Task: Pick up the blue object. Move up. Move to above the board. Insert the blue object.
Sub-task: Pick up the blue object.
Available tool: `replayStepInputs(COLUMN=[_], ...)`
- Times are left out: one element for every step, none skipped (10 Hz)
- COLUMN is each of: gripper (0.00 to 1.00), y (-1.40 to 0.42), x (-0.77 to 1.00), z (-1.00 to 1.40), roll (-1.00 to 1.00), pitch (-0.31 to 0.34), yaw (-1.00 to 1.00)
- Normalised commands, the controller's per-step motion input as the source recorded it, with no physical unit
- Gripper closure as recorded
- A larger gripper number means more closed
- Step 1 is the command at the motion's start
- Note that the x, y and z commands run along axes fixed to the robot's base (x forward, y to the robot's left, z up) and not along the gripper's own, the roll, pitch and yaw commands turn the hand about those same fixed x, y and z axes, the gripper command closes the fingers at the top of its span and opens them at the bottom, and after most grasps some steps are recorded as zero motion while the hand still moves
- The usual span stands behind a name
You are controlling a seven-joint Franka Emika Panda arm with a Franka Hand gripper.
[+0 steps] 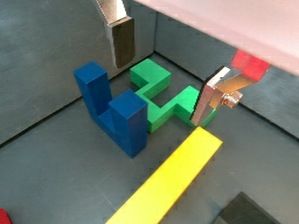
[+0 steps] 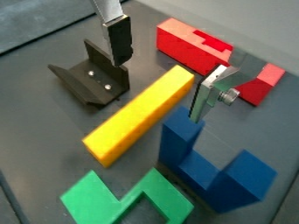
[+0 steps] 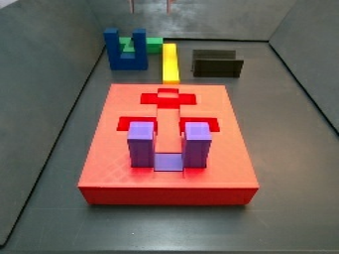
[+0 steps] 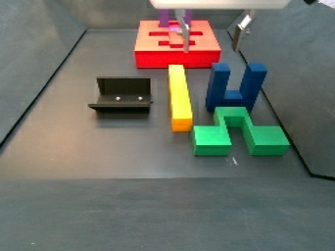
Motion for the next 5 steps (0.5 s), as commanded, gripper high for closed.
replayStepInputs(gripper=[0.0,0.0,0.0,0.0,0.0], y=[-0.1,-0.06,-0.03,-0.05,-0.03], x=[-0.35,-0.17,-0.07,-0.08,-0.07], z=[-0.29,-0.26,-0.24,-0.21,-0.23], roll=[0.0,0.0,0.01,0.03,0.04], pitch=[-0.087,-0.106,-0.096,-0.074,-0.056], yaw=[0.0,0.0,0.0,0.0,0.0])
